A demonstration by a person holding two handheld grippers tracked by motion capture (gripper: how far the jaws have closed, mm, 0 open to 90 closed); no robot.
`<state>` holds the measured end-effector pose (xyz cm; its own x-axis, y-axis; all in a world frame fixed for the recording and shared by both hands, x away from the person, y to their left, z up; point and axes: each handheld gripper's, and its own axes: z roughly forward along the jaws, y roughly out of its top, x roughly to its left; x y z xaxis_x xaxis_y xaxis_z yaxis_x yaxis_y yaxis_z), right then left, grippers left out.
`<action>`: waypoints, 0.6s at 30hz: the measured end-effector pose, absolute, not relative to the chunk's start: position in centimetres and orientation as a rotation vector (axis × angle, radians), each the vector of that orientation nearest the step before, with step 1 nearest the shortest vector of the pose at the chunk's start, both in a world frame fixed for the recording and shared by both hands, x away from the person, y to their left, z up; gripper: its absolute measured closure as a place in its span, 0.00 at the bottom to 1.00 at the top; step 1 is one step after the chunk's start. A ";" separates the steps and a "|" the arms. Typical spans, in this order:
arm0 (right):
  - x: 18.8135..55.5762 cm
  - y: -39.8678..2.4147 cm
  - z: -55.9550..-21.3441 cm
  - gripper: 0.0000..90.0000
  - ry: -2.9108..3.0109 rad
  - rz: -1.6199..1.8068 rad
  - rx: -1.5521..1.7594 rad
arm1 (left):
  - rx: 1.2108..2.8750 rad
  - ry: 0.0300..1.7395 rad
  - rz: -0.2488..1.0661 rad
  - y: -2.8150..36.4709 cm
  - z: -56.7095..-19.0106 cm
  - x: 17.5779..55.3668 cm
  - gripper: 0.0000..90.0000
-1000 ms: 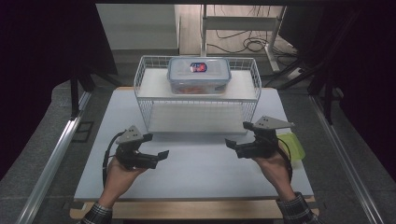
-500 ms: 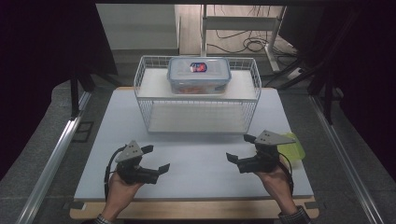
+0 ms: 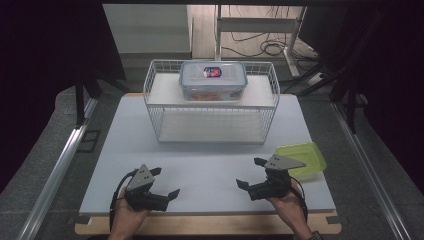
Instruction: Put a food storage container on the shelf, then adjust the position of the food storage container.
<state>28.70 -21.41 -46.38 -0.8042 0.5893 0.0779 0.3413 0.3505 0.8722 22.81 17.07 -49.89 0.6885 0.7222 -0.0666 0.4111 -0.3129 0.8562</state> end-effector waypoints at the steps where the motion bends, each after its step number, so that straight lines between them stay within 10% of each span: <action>1: 28.7 -21.3 -46.7 0.01 2.376 1.423 0.839 | 1.951 0.877 0.413 17.1 -50.0 22.8 0.06; 18: 30.1 -23.4 -47.6 0.00 2.338 1.269 1.051 | 1.974 0.916 0.393 17.6 -51.3 23.0 0.06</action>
<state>30.12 -23.39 -47.61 -0.6960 0.7120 0.0927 0.4657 0.3494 0.8131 23.04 17.55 -51.30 0.6752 0.7333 -0.0790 0.4484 -0.3231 0.8334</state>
